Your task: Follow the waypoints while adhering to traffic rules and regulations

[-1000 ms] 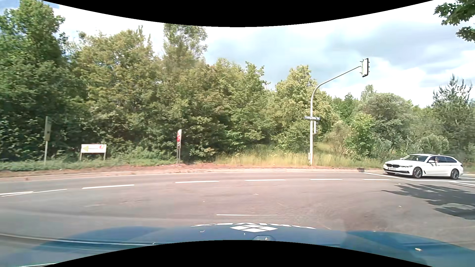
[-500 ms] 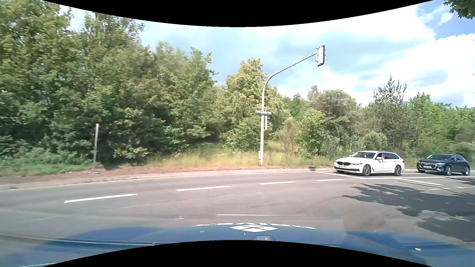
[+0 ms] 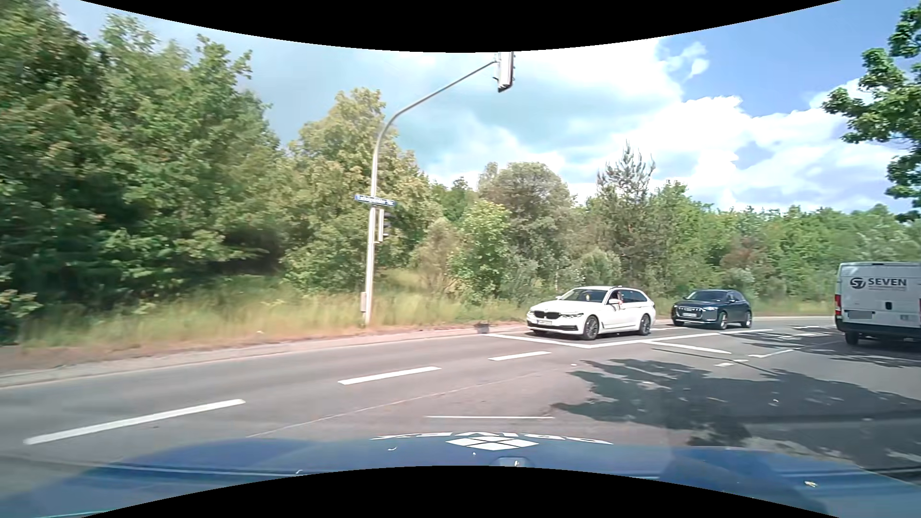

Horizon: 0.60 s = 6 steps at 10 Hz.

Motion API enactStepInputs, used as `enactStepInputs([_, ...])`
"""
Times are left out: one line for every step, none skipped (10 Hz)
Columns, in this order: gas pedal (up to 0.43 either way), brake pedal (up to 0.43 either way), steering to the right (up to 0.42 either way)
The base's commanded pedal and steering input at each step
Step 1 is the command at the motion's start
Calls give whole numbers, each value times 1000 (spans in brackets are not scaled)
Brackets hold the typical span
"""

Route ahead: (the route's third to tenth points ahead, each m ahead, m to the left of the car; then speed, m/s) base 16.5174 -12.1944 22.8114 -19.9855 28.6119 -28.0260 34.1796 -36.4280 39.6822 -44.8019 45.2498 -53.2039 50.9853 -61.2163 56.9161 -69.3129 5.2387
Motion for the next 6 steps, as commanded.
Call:
enactStepInputs([248, 0, 481])
enactStepInputs([248, 0, 482])
enactStepInputs([248, 0, 483])
enactStepInputs([248, 0, 481])
enactStepInputs([260, 0, 473])
enactStepInputs([280, 0, 454])
